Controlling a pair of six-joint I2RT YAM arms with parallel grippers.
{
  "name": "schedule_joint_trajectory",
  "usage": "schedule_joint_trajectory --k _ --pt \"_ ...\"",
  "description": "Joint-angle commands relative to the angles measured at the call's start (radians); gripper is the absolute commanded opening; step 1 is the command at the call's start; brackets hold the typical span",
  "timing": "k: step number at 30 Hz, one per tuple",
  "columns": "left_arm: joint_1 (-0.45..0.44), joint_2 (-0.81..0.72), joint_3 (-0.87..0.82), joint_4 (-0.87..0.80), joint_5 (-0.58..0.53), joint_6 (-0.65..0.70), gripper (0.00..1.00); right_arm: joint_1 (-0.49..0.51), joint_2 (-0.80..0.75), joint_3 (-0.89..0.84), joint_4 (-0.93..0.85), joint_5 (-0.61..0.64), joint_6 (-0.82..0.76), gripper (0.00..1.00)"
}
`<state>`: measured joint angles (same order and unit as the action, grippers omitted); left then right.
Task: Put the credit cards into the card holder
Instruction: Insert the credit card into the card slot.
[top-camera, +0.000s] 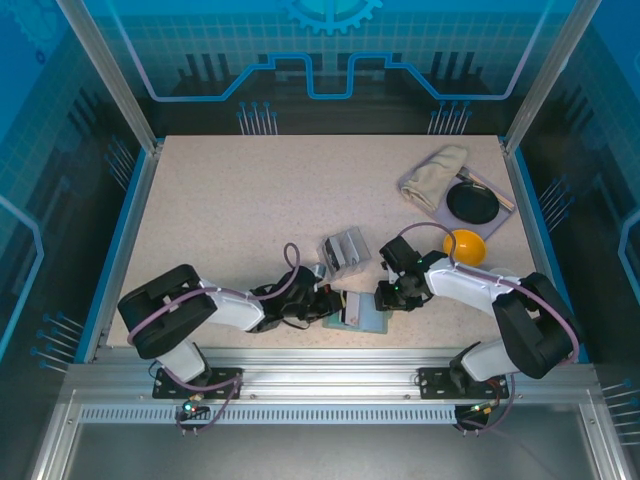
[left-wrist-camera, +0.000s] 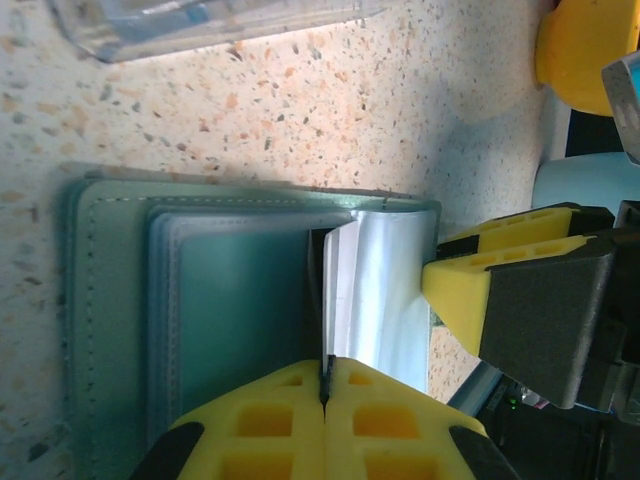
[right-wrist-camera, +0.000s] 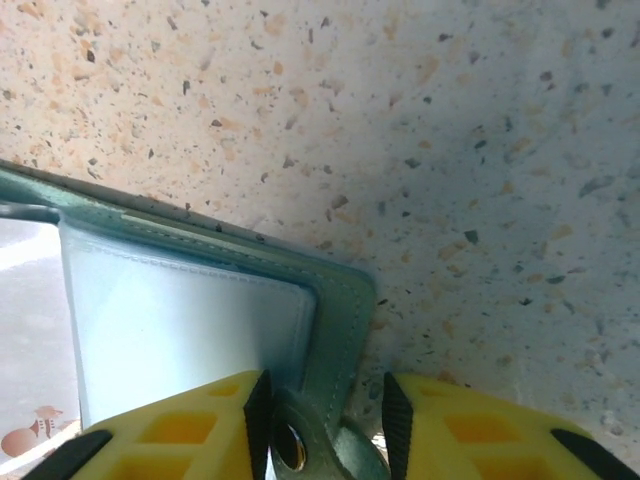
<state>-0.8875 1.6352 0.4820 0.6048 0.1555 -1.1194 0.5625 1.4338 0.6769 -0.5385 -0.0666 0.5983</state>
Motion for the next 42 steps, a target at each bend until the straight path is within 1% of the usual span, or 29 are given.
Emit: schedule_joint_trajectory --k 1,4,9,19,25,34,38,42 --pt "-0.023 0.03 -0.005 0.023 -0.02 -0.009 0.0 0.013 0.06 -0.043 0.099 -0.062 -0.002 0.33" --pt "-0.031 0.04 -0.003 0.046 -0.025 -0.017 0.0 0.013 0.068 -0.048 0.114 -0.074 -0.002 0.29" --pt "-0.043 0.035 -0.02 0.102 -0.047 -0.033 0.0 0.005 0.078 -0.058 0.132 -0.084 0.001 0.27" --pt "-0.062 0.079 0.006 0.095 -0.033 -0.024 0.0 -0.024 0.079 -0.068 0.149 -0.11 -0.001 0.26" --pt "-0.076 0.102 0.023 0.103 -0.055 -0.041 0.0 -0.037 0.075 -0.072 0.161 -0.14 0.002 0.26" --pt "-0.095 0.16 0.098 0.096 -0.051 -0.052 0.03 -0.053 0.066 -0.101 0.192 -0.176 0.017 0.26" --pt "-0.1 0.174 0.095 0.108 -0.073 -0.079 0.03 -0.067 0.056 -0.111 0.196 -0.188 0.018 0.26" --pt "-0.115 0.17 0.092 0.097 -0.134 -0.111 0.04 -0.08 0.042 -0.12 0.197 -0.199 0.019 0.26"
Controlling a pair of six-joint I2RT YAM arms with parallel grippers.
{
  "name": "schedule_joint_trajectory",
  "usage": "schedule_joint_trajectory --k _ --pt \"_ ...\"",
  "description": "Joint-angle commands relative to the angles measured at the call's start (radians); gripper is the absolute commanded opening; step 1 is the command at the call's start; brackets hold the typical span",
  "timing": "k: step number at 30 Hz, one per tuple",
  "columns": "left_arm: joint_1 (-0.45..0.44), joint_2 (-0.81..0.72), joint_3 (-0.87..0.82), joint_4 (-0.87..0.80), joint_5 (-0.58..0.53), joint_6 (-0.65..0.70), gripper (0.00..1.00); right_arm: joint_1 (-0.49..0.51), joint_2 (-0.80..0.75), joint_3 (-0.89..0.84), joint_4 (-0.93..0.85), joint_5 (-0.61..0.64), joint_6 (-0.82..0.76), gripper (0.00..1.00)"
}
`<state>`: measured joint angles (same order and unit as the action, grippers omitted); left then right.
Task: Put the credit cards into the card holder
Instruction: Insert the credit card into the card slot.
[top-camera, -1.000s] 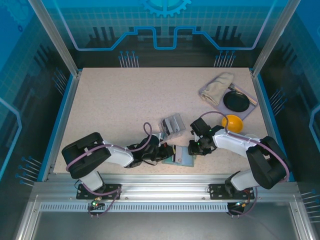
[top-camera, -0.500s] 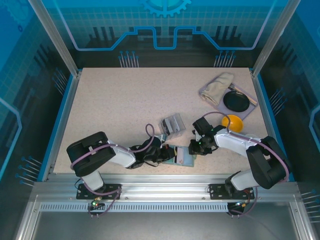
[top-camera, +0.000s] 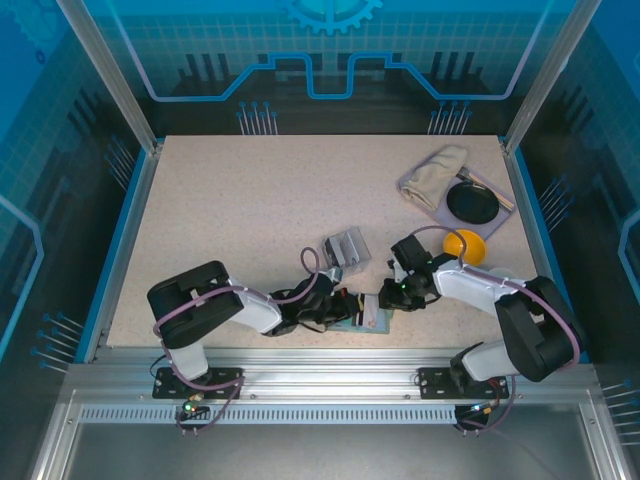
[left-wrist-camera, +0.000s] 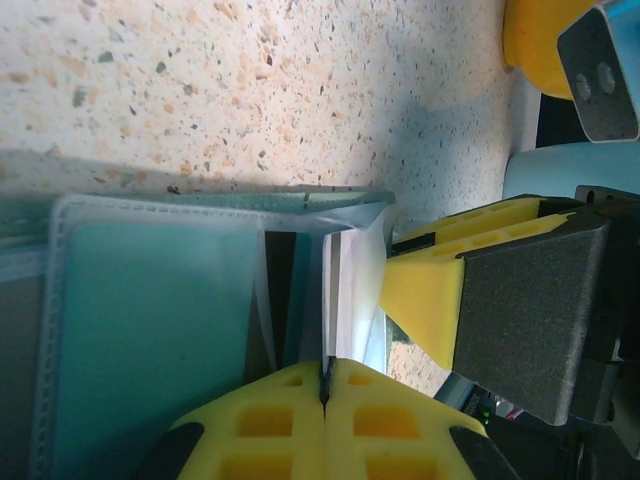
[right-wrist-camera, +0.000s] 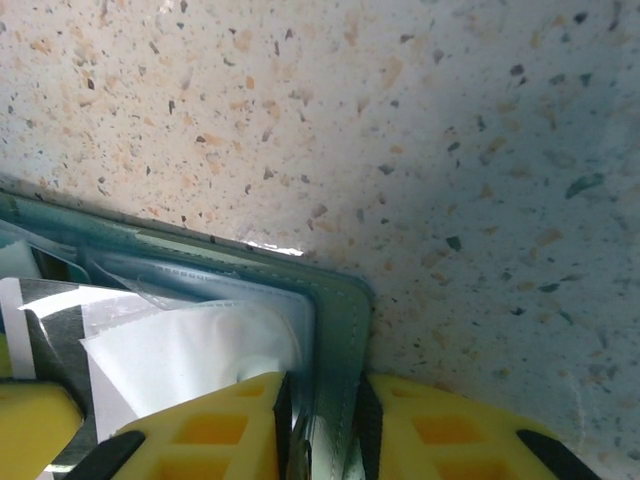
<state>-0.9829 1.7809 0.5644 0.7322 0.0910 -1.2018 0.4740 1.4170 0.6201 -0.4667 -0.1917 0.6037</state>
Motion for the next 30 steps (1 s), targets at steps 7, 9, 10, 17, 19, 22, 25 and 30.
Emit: schedule_joint_trajectory --k 7,9,10,17,19,22,25,30 --pt "-0.037 0.002 0.029 -0.097 -0.112 -0.028 0.15 -0.009 0.046 -0.087 0.139 -0.094 0.026 0.26" --pt "-0.037 -0.036 0.012 -0.133 -0.14 -0.025 0.18 -0.018 0.043 -0.088 0.139 -0.094 0.023 0.26" --pt "-0.037 -0.052 0.012 -0.163 -0.144 -0.017 0.21 -0.022 0.042 -0.088 0.136 -0.094 0.02 0.26" --pt "-0.04 -0.097 0.031 -0.259 -0.14 0.024 0.19 -0.034 0.039 -0.079 0.128 -0.109 0.009 0.26" --pt "-0.039 -0.091 0.033 -0.257 -0.135 0.024 0.16 -0.035 0.04 -0.075 0.125 -0.109 0.006 0.26" --pt "-0.039 -0.091 0.034 -0.266 -0.141 0.023 0.12 -0.035 0.041 -0.072 0.123 -0.111 0.002 0.26" --pt "-0.039 -0.108 0.026 -0.274 -0.163 0.033 0.07 -0.035 0.045 -0.071 0.124 -0.114 0.001 0.26" --pt "-0.04 -0.137 0.034 -0.321 -0.204 0.08 0.02 -0.035 0.051 -0.069 0.128 -0.121 -0.003 0.26"
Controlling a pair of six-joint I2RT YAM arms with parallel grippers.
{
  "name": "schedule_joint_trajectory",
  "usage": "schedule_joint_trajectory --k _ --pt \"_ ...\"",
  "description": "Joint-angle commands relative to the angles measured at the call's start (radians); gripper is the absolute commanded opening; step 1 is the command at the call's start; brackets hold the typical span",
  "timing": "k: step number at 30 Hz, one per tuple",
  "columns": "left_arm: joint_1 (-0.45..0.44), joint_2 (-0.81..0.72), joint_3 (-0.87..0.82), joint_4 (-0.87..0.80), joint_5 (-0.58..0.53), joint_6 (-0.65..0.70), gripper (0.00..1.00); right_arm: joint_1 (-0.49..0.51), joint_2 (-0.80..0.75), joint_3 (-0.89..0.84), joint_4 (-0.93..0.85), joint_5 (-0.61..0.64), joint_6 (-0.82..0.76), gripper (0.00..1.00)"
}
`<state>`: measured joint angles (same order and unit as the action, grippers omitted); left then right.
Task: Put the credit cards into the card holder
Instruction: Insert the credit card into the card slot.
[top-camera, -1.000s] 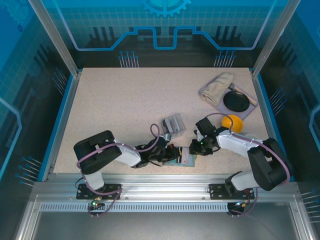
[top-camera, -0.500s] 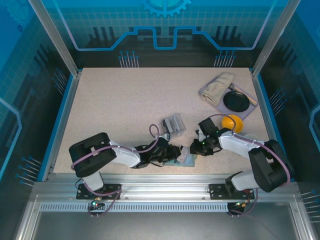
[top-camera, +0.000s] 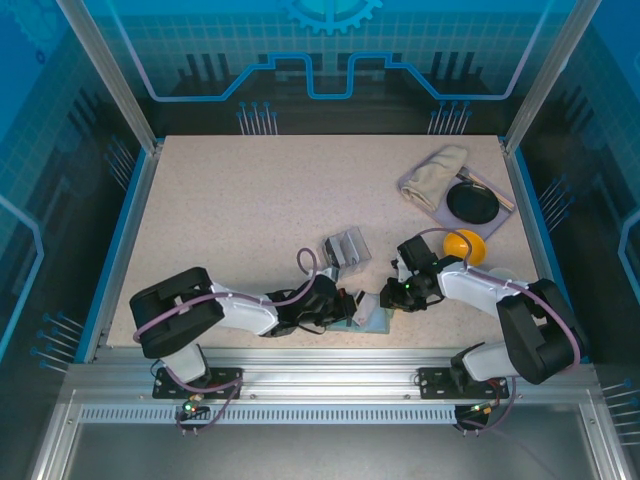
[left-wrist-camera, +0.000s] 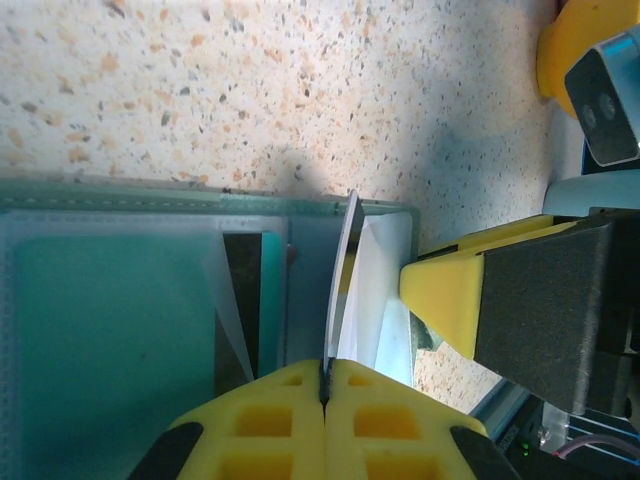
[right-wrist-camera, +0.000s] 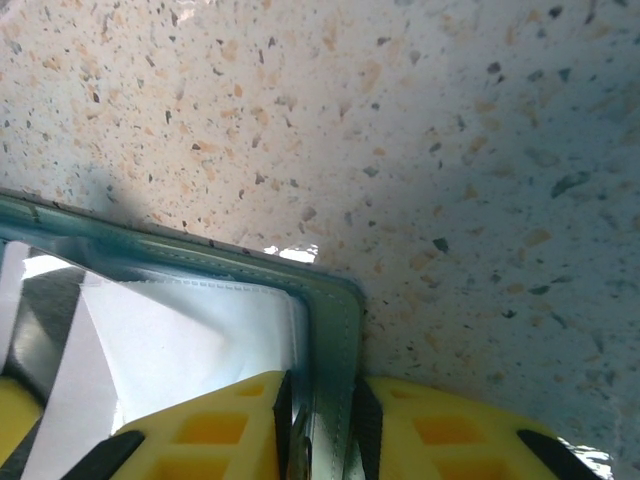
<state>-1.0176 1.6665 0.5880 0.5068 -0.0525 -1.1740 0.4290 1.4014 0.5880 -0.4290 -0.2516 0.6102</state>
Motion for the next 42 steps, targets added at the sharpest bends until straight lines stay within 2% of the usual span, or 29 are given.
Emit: schedule_joint_trajectory --k 1,5,11,17,21,26,30,42 --pt "-0.004 -0.027 0.014 -0.106 -0.069 0.065 0.01 0.01 0.068 -0.037 0.09 -0.062 -0.01 0.26" --pt "-0.01 -0.039 0.0 -0.11 -0.111 0.082 0.0 0.01 0.077 -0.037 0.098 -0.073 -0.01 0.26" --pt "-0.044 0.012 0.002 -0.029 -0.105 0.061 0.0 0.01 0.085 -0.037 0.103 -0.084 -0.01 0.27" --pt "-0.093 0.059 0.013 -0.012 -0.187 0.019 0.01 0.01 0.076 -0.044 0.1 -0.086 -0.012 0.27" --pt "-0.11 0.059 0.002 -0.017 -0.22 -0.007 0.09 0.01 0.07 -0.046 0.096 -0.087 -0.015 0.27" --pt "-0.11 0.019 0.03 -0.086 -0.215 0.04 0.18 0.009 0.064 -0.044 0.093 -0.087 -0.018 0.27" --pt "-0.108 -0.01 0.049 -0.15 -0.207 0.074 0.21 0.01 0.065 -0.04 0.096 -0.09 -0.018 0.27" --pt "-0.105 -0.022 0.067 -0.218 -0.197 0.112 0.22 0.01 0.083 -0.033 0.098 -0.101 -0.027 0.28"
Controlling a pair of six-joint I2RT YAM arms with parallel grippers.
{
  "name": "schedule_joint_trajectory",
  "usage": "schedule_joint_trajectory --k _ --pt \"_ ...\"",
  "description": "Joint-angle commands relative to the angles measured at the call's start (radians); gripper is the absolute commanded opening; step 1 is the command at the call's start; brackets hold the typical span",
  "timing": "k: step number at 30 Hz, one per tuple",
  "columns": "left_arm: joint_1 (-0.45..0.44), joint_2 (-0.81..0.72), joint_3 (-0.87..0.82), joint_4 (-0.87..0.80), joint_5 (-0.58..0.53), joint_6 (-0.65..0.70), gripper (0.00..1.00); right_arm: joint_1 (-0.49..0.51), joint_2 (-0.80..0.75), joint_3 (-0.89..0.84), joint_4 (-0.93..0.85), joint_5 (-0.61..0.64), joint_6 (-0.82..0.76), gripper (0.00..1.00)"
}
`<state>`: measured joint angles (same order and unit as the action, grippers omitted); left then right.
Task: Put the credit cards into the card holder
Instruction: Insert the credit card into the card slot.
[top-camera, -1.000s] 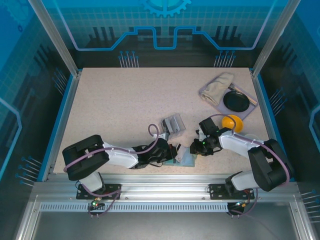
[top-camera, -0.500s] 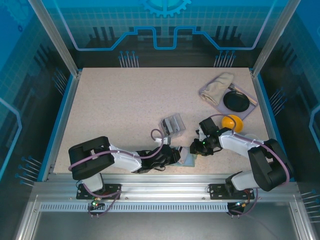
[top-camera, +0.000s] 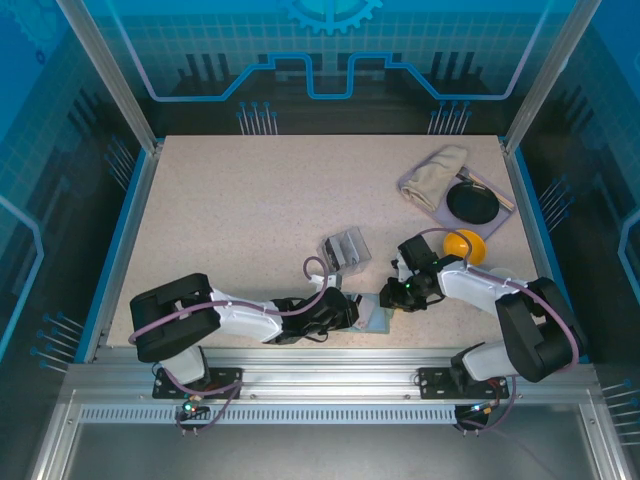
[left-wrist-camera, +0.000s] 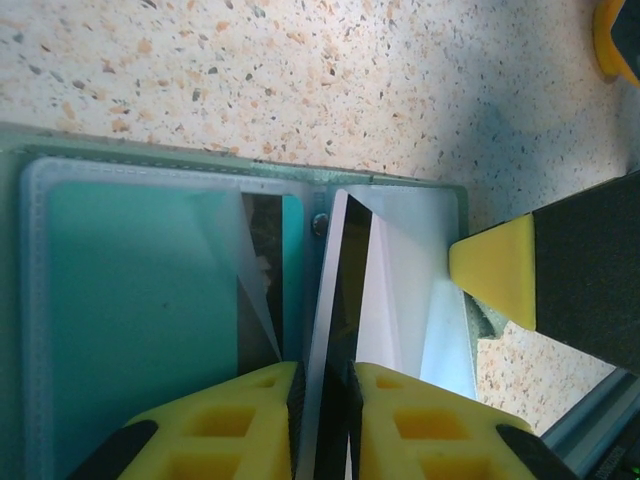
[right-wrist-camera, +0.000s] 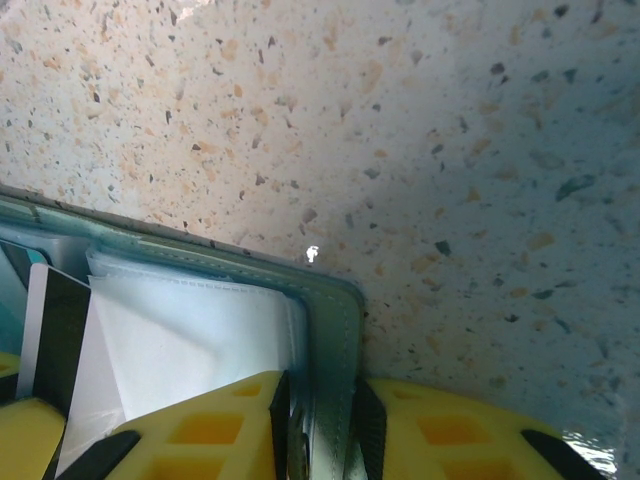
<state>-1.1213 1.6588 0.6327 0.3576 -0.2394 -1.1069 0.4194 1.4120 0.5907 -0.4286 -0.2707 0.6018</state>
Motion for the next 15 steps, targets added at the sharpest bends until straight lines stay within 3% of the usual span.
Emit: schedule_joint_trajectory --k 1,7,15 --pt "-0.001 -0.013 0.026 -0.068 -0.003 0.052 0.22 0.019 0.073 -0.036 0.097 -0.081 -0.019 0.28" --pt "0.003 -0.027 0.034 -0.087 0.029 0.092 0.23 0.019 0.079 -0.032 0.097 -0.088 -0.022 0.28" --pt "0.003 -0.015 0.048 -0.09 -0.001 0.089 0.03 0.021 0.082 -0.031 0.099 -0.094 -0.025 0.29"
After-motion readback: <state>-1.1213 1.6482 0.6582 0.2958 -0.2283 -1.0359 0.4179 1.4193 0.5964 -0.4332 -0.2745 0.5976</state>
